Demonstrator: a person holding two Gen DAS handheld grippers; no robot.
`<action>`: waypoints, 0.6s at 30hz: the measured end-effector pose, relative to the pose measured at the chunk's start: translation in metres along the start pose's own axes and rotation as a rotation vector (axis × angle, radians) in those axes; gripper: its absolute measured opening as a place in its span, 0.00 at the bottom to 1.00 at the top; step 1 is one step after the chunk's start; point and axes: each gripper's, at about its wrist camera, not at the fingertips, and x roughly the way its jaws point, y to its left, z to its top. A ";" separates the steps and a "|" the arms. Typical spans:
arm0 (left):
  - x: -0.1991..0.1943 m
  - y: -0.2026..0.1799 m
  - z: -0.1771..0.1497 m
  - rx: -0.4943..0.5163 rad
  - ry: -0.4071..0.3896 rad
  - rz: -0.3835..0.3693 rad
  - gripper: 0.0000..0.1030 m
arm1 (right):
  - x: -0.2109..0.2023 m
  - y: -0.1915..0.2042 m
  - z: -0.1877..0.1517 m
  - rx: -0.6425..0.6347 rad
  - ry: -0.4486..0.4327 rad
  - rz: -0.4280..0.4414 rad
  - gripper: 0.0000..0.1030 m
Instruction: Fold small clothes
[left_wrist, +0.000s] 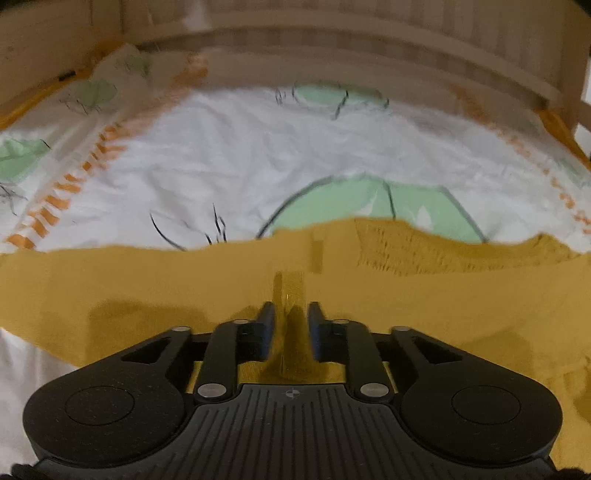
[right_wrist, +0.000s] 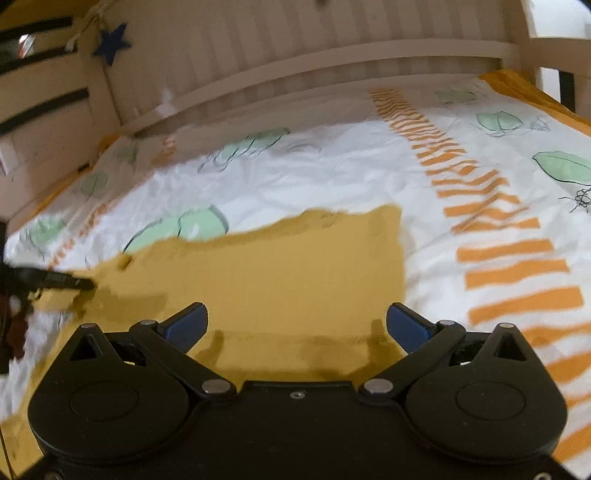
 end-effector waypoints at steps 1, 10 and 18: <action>-0.007 -0.001 0.000 -0.003 -0.025 0.003 0.23 | 0.002 -0.006 0.005 0.012 -0.002 -0.003 1.00; -0.034 -0.019 0.006 0.027 -0.082 -0.066 0.31 | 0.028 -0.042 0.034 0.065 0.026 -0.025 1.00; 0.008 -0.045 -0.017 0.073 0.020 -0.147 0.31 | 0.051 -0.064 0.045 0.139 0.040 -0.010 1.00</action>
